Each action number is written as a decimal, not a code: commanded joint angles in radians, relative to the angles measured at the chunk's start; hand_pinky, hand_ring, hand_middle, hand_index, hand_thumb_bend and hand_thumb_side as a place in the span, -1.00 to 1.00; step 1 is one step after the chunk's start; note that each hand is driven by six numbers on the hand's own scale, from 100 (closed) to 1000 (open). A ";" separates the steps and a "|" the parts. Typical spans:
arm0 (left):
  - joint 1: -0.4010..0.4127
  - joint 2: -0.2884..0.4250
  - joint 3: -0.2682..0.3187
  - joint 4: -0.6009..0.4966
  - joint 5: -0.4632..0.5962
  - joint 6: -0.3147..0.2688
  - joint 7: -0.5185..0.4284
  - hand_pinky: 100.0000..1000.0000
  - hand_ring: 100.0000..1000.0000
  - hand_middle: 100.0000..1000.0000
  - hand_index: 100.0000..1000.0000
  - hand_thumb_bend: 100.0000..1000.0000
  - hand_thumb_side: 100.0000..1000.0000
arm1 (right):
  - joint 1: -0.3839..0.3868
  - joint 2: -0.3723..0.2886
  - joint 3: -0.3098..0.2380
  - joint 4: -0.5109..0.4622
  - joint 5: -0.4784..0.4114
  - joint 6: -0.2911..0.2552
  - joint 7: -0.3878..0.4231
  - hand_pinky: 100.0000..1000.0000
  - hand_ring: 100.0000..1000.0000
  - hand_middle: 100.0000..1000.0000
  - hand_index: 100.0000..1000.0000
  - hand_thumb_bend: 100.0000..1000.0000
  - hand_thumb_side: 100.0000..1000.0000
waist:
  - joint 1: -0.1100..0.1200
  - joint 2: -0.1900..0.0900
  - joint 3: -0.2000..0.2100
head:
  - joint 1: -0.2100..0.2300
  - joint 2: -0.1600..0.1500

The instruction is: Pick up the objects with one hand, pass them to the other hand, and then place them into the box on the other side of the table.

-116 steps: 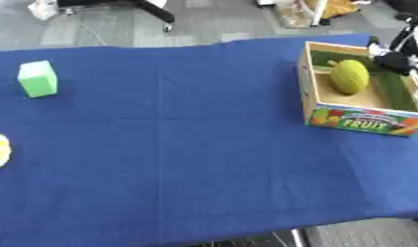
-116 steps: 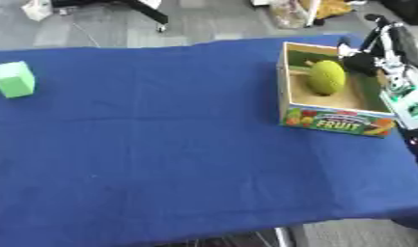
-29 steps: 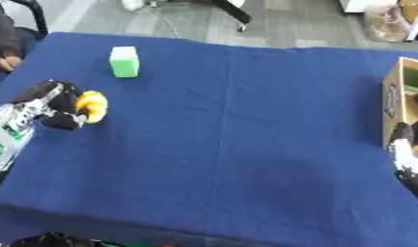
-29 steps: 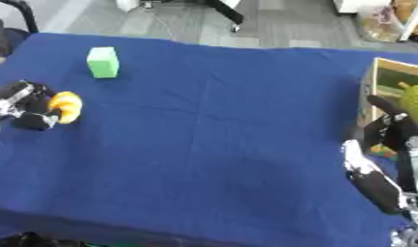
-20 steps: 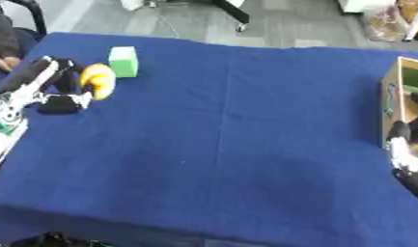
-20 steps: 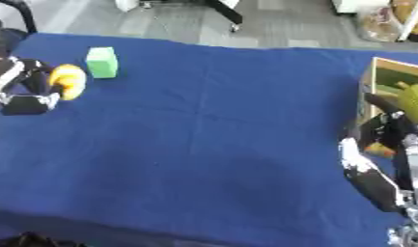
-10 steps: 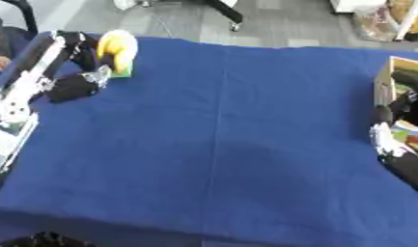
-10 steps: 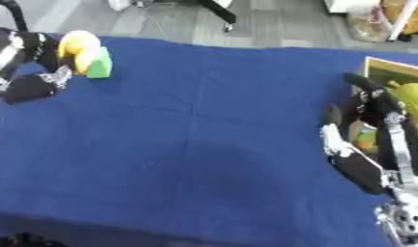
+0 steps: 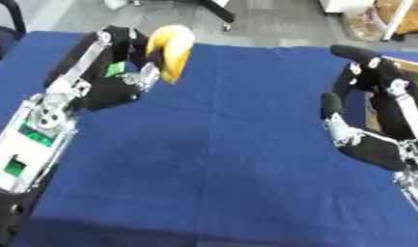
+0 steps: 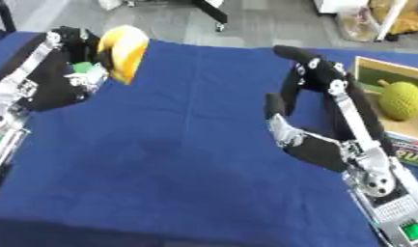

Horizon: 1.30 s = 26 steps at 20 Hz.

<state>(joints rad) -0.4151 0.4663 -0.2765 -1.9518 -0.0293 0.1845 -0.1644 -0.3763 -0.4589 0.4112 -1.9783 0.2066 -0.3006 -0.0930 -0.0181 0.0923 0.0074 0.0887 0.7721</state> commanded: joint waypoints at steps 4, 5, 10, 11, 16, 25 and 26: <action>-0.056 0.039 -0.054 -0.046 0.317 0.054 -0.048 0.07 -0.37 -0.42 -0.17 -1.00 -0.29 | -0.077 -0.024 0.048 -0.022 -0.044 -0.017 0.119 -0.58 -0.65 -0.52 0.74 -1.00 -0.47 | -0.011 -0.025 0.004 | -0.010 -0.002; -0.064 0.047 -0.058 -0.047 0.364 0.065 -0.051 0.07 -0.37 -0.42 -0.17 -1.00 -0.28 | -0.085 -0.024 0.053 -0.022 -0.051 -0.017 0.137 -0.59 -0.65 -0.52 0.74 -1.00 -0.46 | -0.011 -0.025 0.004 | -0.010 -0.002; -0.095 0.059 -0.088 -0.048 0.455 0.084 -0.075 0.08 -0.36 -0.42 -0.16 -1.00 -0.26 | -0.107 -0.022 0.068 -0.022 -0.061 -0.019 0.191 -0.66 -0.71 -0.60 0.75 -1.00 -0.39 | -0.011 -0.022 0.004 | -0.013 -0.002; -0.099 0.060 -0.092 -0.048 0.464 0.083 -0.078 0.09 -0.36 -0.42 -0.16 -1.00 -0.27 | -0.109 -0.022 0.071 -0.022 -0.058 -0.019 0.196 -0.68 -0.73 -0.62 0.75 -1.00 -0.38 | -0.011 -0.022 0.005 | -0.014 -0.002; -0.119 0.056 -0.117 -0.048 0.471 0.077 -0.115 0.09 -0.36 -0.42 -0.16 -1.00 -0.29 | -0.128 -0.015 0.078 -0.022 -0.037 -0.023 0.206 -0.78 -0.79 -0.69 0.75 -1.00 -0.40 | -0.010 -0.022 0.005 | -0.018 -0.002; -0.118 0.066 -0.162 -0.048 0.359 0.075 -0.166 0.10 -0.35 -0.42 -0.16 -1.00 -0.34 | -0.153 -0.001 0.074 -0.022 -0.007 0.004 0.171 -0.84 -0.83 -0.74 0.74 -1.00 -0.40 | -0.008 -0.020 0.000 | -0.023 -0.002; -0.117 0.066 -0.164 -0.048 0.346 0.073 -0.169 0.11 -0.35 -0.42 -0.16 -1.00 -0.34 | -0.154 0.000 0.072 -0.022 -0.003 0.007 0.166 -0.84 -0.83 -0.74 0.74 -1.00 -0.40 | -0.008 -0.019 0.000 | -0.023 -0.002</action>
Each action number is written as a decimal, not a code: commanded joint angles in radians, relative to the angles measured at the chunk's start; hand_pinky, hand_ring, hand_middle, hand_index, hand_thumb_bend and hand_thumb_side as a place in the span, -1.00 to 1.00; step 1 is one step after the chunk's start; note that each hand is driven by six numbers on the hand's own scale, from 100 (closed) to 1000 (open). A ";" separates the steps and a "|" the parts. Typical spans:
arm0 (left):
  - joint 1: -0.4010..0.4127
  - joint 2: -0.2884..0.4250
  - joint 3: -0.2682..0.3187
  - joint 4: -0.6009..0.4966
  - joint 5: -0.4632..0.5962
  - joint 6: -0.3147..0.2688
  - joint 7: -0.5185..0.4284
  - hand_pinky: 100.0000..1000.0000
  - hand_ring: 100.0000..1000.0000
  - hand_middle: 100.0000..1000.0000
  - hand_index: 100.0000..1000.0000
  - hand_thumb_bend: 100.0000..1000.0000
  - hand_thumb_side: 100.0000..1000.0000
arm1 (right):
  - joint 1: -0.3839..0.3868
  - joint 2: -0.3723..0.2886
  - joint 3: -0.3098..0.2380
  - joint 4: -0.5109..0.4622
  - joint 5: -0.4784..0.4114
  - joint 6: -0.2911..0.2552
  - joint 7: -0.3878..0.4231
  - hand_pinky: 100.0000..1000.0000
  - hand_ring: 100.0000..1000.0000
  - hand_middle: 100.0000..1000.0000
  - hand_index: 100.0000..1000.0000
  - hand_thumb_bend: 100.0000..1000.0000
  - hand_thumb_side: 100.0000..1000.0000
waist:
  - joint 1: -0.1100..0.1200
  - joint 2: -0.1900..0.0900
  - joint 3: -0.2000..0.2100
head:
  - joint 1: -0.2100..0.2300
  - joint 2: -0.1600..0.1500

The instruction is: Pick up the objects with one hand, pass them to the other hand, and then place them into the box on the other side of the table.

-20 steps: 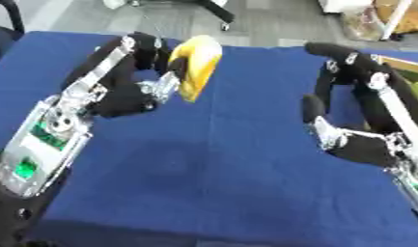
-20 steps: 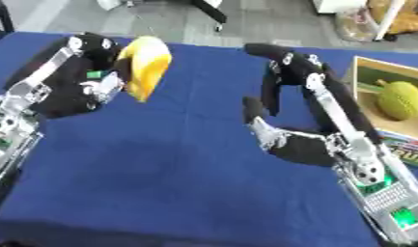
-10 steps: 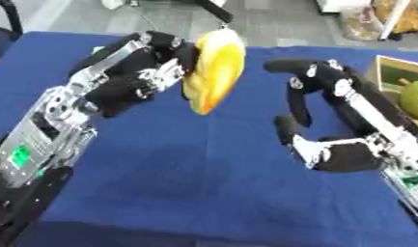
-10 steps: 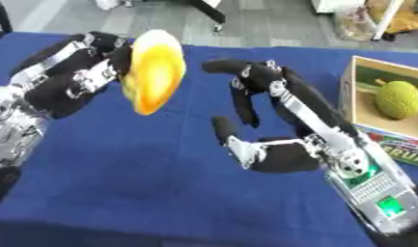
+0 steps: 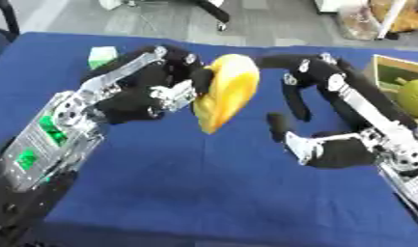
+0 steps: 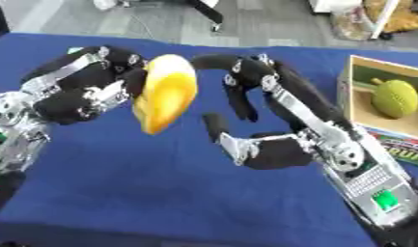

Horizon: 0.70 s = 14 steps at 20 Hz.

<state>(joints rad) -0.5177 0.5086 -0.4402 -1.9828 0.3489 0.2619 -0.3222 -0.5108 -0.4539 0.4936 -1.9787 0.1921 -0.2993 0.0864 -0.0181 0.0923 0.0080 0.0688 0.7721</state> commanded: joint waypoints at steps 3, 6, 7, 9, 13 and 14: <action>-0.009 0.024 -0.004 -0.017 -0.056 -0.007 -0.016 0.11 -0.35 -0.42 -0.16 -1.00 -0.35 | -0.023 -0.003 -0.013 -0.021 0.019 0.013 -0.029 -0.84 -0.84 -0.75 0.74 -1.00 -0.40 | -0.008 -0.019 -0.003 | -0.004 -0.002; -0.008 0.024 -0.010 -0.017 -0.069 -0.007 -0.024 0.11 -0.34 -0.42 -0.16 -1.00 -0.35 | -0.027 0.000 -0.011 -0.021 0.023 0.020 -0.036 -0.85 -0.84 -0.76 0.74 -1.00 -0.40 | -0.007 -0.019 -0.004 | -0.004 -0.002; -0.010 0.023 -0.012 -0.017 -0.072 -0.007 -0.026 0.11 -0.34 -0.42 -0.16 -1.00 -0.35 | -0.028 0.001 -0.009 -0.021 0.023 0.022 -0.035 -0.85 -0.84 -0.76 0.74 -1.00 -0.39 | -0.007 -0.019 -0.004 | -0.005 -0.002; -0.013 0.021 -0.015 -0.017 -0.078 -0.003 -0.029 0.11 -0.34 -0.42 -0.16 -1.00 -0.36 | -0.030 0.003 -0.002 -0.021 0.022 0.022 -0.027 -0.86 -0.85 -0.77 0.73 -1.00 -0.38 | -0.007 -0.019 -0.005 | -0.004 -0.002; -0.021 0.012 -0.015 -0.017 -0.080 0.001 -0.028 0.11 -0.34 -0.42 -0.16 -1.00 -0.36 | -0.033 0.003 0.016 -0.021 0.014 0.021 0.002 -0.87 -0.86 -0.78 0.72 -1.00 -0.34 | -0.008 -0.020 -0.004 | -0.003 -0.002; -0.023 0.010 -0.015 -0.017 -0.080 0.003 -0.027 0.11 -0.34 -0.42 -0.16 -1.00 -0.36 | -0.033 0.003 0.021 -0.021 0.011 0.021 0.010 -0.87 -0.86 -0.78 0.72 -1.00 -0.34 | -0.008 -0.020 -0.004 | -0.003 -0.002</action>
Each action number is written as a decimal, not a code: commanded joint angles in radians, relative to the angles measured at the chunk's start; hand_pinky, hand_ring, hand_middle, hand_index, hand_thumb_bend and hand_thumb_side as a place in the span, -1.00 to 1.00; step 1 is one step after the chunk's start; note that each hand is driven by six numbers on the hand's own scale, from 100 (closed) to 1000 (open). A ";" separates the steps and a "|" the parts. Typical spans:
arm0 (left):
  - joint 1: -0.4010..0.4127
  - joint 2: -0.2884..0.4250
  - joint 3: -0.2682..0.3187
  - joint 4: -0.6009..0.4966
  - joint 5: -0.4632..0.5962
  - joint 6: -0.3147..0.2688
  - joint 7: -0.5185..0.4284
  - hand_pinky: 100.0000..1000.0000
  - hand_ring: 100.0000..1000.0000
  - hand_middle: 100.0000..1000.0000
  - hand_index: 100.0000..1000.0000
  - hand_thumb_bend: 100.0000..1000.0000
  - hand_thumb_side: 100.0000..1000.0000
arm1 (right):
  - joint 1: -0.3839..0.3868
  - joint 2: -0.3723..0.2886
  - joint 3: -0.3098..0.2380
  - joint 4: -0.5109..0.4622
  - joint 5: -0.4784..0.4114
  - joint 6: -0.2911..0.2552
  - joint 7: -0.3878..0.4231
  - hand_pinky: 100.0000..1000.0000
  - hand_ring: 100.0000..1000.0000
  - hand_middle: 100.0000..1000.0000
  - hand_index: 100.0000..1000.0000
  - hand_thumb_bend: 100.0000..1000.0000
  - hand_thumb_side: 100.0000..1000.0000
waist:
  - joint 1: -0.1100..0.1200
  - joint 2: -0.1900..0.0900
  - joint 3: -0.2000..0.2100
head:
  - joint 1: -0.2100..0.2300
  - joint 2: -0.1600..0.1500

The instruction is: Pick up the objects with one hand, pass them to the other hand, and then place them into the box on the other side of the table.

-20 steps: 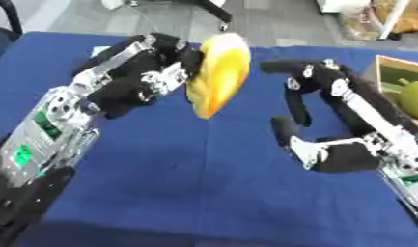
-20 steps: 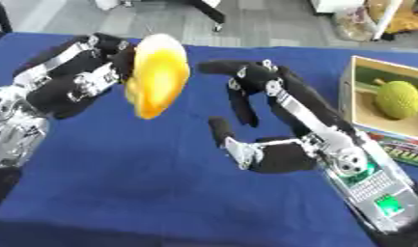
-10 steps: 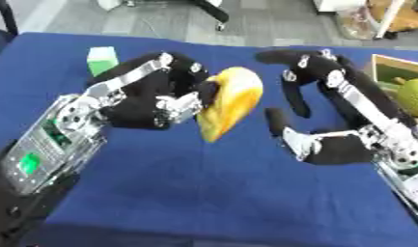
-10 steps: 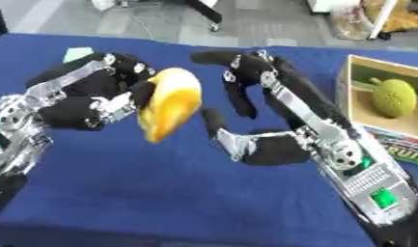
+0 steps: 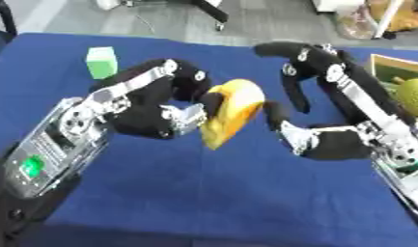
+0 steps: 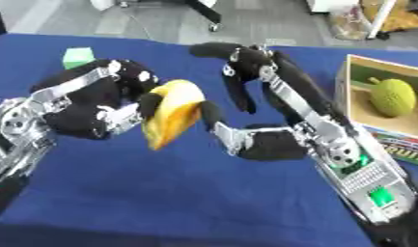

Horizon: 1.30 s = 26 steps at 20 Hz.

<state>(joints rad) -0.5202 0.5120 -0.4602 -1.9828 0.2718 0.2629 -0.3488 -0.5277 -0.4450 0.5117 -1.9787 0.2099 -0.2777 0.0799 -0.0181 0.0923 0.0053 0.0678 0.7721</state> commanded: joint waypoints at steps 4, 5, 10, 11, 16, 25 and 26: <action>-0.027 0.002 0.005 -0.017 -0.008 0.010 0.004 0.10 -0.35 -0.42 -0.16 -1.00 -0.36 | -0.018 -0.004 0.018 -0.021 -0.021 -0.001 0.043 -0.88 -0.87 -0.78 0.70 -1.00 -0.31 | -0.009 -0.019 -0.002 | -0.001 -0.002; -0.028 0.001 0.005 -0.017 -0.009 0.012 0.005 0.10 -0.35 -0.42 -0.16 -1.00 -0.36 | -0.019 -0.003 0.022 -0.021 -0.025 -0.001 0.050 -0.88 -0.87 -0.78 0.70 -1.00 -0.30 | -0.009 -0.019 -0.002 | -0.001 -0.002; -0.033 -0.003 0.009 -0.017 -0.012 0.016 0.010 0.10 -0.35 -0.42 -0.16 -1.00 -0.36 | -0.020 -0.003 0.029 -0.021 -0.037 0.002 0.073 -0.89 -0.88 -0.79 0.68 -1.00 -0.29 | -0.009 -0.019 -0.002 | 0.001 -0.002; -0.036 -0.005 0.009 -0.017 -0.010 0.014 0.010 0.11 -0.35 -0.42 -0.16 -1.00 -0.36 | -0.020 -0.003 0.029 -0.021 -0.038 0.004 0.075 -0.89 -0.88 -0.79 0.65 -1.00 -0.30 | -0.009 -0.019 -0.002 | 0.001 -0.002; -0.049 -0.014 0.005 -0.017 -0.004 0.003 -0.003 0.11 -0.34 -0.42 -0.16 -1.00 -0.38 | -0.017 -0.002 0.030 -0.021 -0.030 0.020 0.073 -0.92 -0.90 -0.82 0.37 -1.00 -0.46 | -0.009 -0.019 -0.001 | 0.003 -0.002; -0.054 -0.017 -0.004 -0.017 0.016 -0.007 -0.031 0.12 -0.33 -0.41 -0.15 -1.00 -0.39 | -0.017 -0.002 0.024 -0.021 0.009 0.084 -0.026 -1.00 -0.97 -0.88 -0.17 -1.00 -0.98 | -0.007 -0.019 -0.002 | 0.001 -0.002; -0.056 -0.017 -0.005 -0.017 0.018 -0.008 -0.034 0.12 -0.33 -0.41 -0.15 -1.00 -0.39 | -0.016 -0.002 0.025 -0.021 0.012 0.088 -0.033 -1.00 -0.97 -0.88 -0.18 -1.00 -0.99 | -0.007 -0.019 -0.002 | 0.000 -0.002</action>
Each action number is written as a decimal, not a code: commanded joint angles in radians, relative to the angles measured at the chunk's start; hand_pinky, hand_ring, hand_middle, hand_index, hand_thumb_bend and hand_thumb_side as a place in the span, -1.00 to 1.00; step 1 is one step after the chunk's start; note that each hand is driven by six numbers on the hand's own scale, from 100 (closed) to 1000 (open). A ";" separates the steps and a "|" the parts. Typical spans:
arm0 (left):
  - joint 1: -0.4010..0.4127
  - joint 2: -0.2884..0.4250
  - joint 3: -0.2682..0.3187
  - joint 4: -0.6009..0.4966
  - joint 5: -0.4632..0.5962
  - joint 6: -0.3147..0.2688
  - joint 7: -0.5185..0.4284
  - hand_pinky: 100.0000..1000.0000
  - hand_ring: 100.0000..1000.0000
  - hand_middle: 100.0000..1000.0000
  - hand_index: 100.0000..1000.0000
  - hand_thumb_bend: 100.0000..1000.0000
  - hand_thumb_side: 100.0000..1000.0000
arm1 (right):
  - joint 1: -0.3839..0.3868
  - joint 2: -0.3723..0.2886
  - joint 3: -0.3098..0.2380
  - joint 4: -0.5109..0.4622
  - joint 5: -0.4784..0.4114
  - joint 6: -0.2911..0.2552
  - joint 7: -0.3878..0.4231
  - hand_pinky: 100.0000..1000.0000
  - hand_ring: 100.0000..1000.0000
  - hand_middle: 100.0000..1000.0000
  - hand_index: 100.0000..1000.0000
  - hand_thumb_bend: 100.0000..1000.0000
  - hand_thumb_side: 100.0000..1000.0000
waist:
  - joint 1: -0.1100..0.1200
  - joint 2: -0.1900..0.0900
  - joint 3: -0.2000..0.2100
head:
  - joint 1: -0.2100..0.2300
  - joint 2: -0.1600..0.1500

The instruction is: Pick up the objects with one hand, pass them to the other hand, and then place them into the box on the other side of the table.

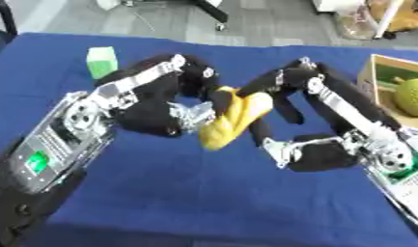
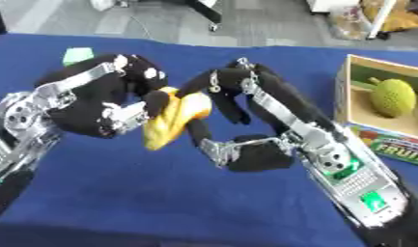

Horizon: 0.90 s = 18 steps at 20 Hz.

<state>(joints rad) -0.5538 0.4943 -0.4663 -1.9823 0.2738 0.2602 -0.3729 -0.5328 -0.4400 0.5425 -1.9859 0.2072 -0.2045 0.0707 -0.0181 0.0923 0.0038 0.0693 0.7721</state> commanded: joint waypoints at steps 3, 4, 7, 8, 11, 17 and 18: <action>-0.025 0.000 0.001 -0.018 0.021 -0.011 -0.018 0.13 -0.32 -0.40 -0.14 -1.00 -0.41 | -0.011 -0.006 -0.004 -0.014 0.020 0.022 -0.039 -1.00 -0.97 -0.89 -0.41 -1.00 -1.00 | -0.007 -0.019 0.000 | -0.001 -0.002; -0.025 0.000 0.002 -0.018 0.022 -0.012 -0.018 0.13 -0.31 -0.39 -0.13 -1.00 -0.42 | -0.011 -0.005 -0.005 -0.014 0.020 0.023 -0.044 -1.00 -0.97 -0.89 -0.45 -1.00 -1.00 | -0.007 -0.019 0.000 | -0.001 -0.002; -0.024 0.003 0.006 -0.018 0.020 -0.013 -0.013 0.18 -0.22 -0.27 -0.02 -1.00 -0.36 | -0.011 -0.005 -0.008 -0.014 0.021 0.022 -0.055 -0.99 -0.96 -0.85 -0.48 -1.00 -1.00 | -0.007 -0.019 -0.001 | -0.002 -0.002; -0.022 0.005 0.008 -0.018 0.019 -0.014 -0.009 0.20 -0.18 -0.23 0.01 -1.00 -0.30 | -0.011 -0.005 -0.010 -0.014 0.021 0.022 -0.059 -0.99 -0.96 -0.83 -0.48 -1.00 -1.00 | -0.007 -0.019 -0.001 | -0.003 -0.002; -0.016 0.015 0.021 -0.018 0.017 -0.019 0.010 0.29 -0.02 -0.05 0.20 -0.92 0.05 | -0.011 -0.006 -0.016 -0.014 0.017 0.017 -0.068 -0.97 -0.95 -0.80 -0.49 -1.00 -1.00 | -0.007 -0.020 -0.002 | -0.004 -0.002; 0.007 0.050 0.083 -0.018 0.004 -0.043 0.109 0.42 0.27 0.26 0.45 -0.41 0.48 | 0.000 -0.024 -0.035 -0.014 -0.014 0.009 -0.076 -0.96 -0.94 -0.79 -0.48 -1.00 -1.00 | -0.007 -0.021 -0.003 | -0.015 -0.002; 0.009 0.053 0.084 -0.018 0.005 -0.045 0.119 0.42 0.27 0.26 0.45 -0.41 0.48 | 0.000 -0.025 -0.037 -0.014 -0.019 0.008 -0.074 -0.96 -0.94 -0.79 -0.48 -1.00 -1.00 | -0.007 -0.021 -0.003 | -0.016 -0.002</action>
<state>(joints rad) -0.5360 0.5226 -0.4030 -1.9829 0.2803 0.2195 -0.2741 -0.5221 -0.4447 0.5231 -1.9906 0.1982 -0.1938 -0.0013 -0.0181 0.0923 0.0013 0.0583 0.7721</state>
